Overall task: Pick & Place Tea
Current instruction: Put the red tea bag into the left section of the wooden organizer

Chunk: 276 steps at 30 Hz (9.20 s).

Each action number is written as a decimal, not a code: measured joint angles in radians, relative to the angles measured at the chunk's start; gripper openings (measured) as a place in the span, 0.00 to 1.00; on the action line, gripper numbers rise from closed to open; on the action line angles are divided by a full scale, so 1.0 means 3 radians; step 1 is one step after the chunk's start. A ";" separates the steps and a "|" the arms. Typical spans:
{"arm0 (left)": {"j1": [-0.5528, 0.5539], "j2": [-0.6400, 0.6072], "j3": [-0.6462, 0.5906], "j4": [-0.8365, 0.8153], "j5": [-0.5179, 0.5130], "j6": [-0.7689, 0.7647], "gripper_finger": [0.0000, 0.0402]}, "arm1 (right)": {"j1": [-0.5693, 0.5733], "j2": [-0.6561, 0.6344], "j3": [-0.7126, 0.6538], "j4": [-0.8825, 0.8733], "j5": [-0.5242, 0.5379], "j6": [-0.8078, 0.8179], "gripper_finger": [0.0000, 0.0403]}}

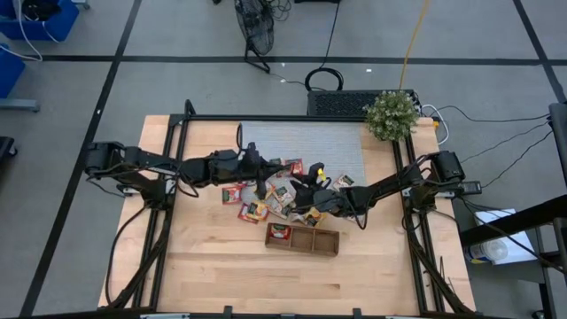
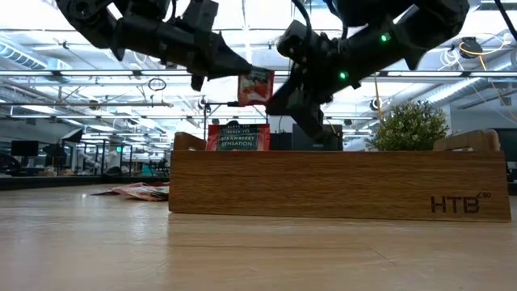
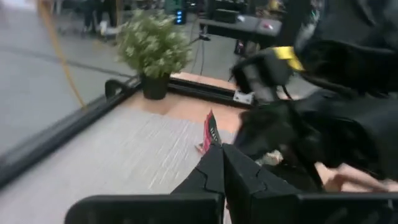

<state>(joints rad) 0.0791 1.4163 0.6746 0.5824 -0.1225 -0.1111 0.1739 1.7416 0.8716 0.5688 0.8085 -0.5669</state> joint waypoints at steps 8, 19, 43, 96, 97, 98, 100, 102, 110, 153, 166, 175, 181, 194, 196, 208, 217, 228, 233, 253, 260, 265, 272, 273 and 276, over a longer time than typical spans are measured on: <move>-0.0480 -0.0098 -0.0003 -0.0407 0.0303 0.0873 0.00 | 0.0014 -0.0466 -0.0362 -0.0267 0.0004 0.0681 0.31; -0.1173 -0.0097 -0.0126 -0.0338 0.0394 0.1114 0.00 | -0.0037 -0.1566 -0.1245 0.0175 0.0006 0.1135 0.27; -0.1297 0.0936 -0.0381 0.1060 0.0242 0.0951 0.00 | -0.0037 -0.1736 -0.1474 0.0486 -0.0005 0.1127 0.24; -0.1284 0.0795 -0.0380 0.1380 -0.0231 0.0729 0.36 | -0.0089 -0.1734 -0.1469 0.0416 -0.0194 0.1101 0.24; -0.1284 0.0726 -0.0380 0.1369 -0.0231 0.0746 0.36 | -0.0137 -0.1734 -0.1458 0.0356 -0.0384 0.1104 0.24; -0.1284 0.0658 -0.0380 0.1361 -0.0231 0.0777 0.36 | -0.0198 -0.1734 -0.1416 0.0198 -0.0574 0.1165 0.24; -0.1284 0.0504 -0.0380 0.1276 -0.0233 0.0902 0.36 | -0.0354 -0.1728 -0.1251 -0.0268 -0.0998 0.1364 0.24; -0.1284 0.0314 -0.0380 0.1102 -0.0258 0.1073 0.36 | -0.0538 -0.1642 -0.1026 -0.0704 -0.1353 0.1504 0.24; -0.1271 -0.0187 -0.0380 0.0706 -0.0738 0.1150 0.36 | -0.0975 -0.0698 -0.0149 -0.1582 -0.2239 0.1209 0.28; -0.0949 -0.0213 -0.0380 0.0208 -0.0872 0.0381 0.36 | -0.0630 0.0271 0.0739 -0.1828 -0.0539 -0.0212 0.01; -0.0773 -0.0213 -0.0380 0.0229 -0.1054 -0.0176 0.36 | -0.0131 0.0256 0.0058 0.0370 0.0113 -0.1715 0.00; -0.0534 -0.0213 -0.0380 0.0230 -0.1164 -0.0772 0.36 | -0.0025 0.0256 -0.0086 0.0971 -0.0043 -0.1881 0.00; -0.0403 -0.0139 -0.0380 0.0230 -0.1164 -0.1082 0.36 | -0.0026 0.0256 -0.0088 0.1001 -0.0154 -0.1793 0.00; -0.0353 -0.0087 -0.0381 0.0357 -0.1044 -0.1403 0.36 | -0.0029 0.0256 -0.0088 0.1084 -0.0181 -0.1782 0.00; -0.0344 -0.0087 -0.0381 0.0334 -0.1043 -0.1402 0.36 | -0.0029 0.0256 -0.0088 0.1084 -0.0182 -0.1775 0.00; -0.0342 -0.0072 -0.0381 0.0423 -0.0890 -0.1424 0.36 | -0.0029 0.0256 -0.0087 0.1084 -0.0182 -0.1754 0.00; -0.0329 0.0322 -0.0384 0.0874 -0.0840 -0.1461 0.36 | -0.0029 0.0253 -0.0086 0.1111 -0.0182 -0.1729 0.00; -0.0301 0.0290 -0.0380 0.1007 -0.0832 -0.1306 0.36 | -0.0029 0.0253 -0.0086 0.1108 -0.0177 -0.1729 0.00; -0.0263 0.0290 -0.0380 0.0994 -0.0677 -0.1315 0.32 | -0.0029 0.0253 -0.0086 0.1108 -0.0175 -0.1727 0.00; -0.0752 0.0100 -0.0381 0.0862 -0.0310 0.1154 0.01 | 0.0061 0.0086 -0.0328 0.0961 0.0267 -0.0288 0.17; -0.0998 0.0031 -0.0389 0.0541 0.0564 0.1010 0.00 | 0.0031 -0.0420 -0.0693 0.0963 0.0267 0.0034 0.17; -0.1173 0.0186 -0.0384 0.0649 0.0398 0.0872 0.00 | 0.0006 -0.0746 -0.0886 0.0956 0.0263 0.0265 0.17; -0.1316 0.0595 -0.0379 0.1052 0.0320 0.0798 0.00 | 0.0001 -0.0907 -0.1022 0.0955 0.0168 0.0463 0.17; -0.1318 0.0669 -0.0379 0.1103 0.0319 0.0796 0.00 | 0.0001 -0.0909 -0.1024 0.0955 0.0151 0.0466 0.17; -0.1311 0.0895 -0.0379 0.1311 0.0336 0.0766 0.00 | 0.0001 -0.0902 -0.1024 0.0952 0.0082 0.0469 0.17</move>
<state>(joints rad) -0.3142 1.6848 0.5610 0.9758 -0.0216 0.1186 0.1741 1.4712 0.5644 0.8544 0.8331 -0.4262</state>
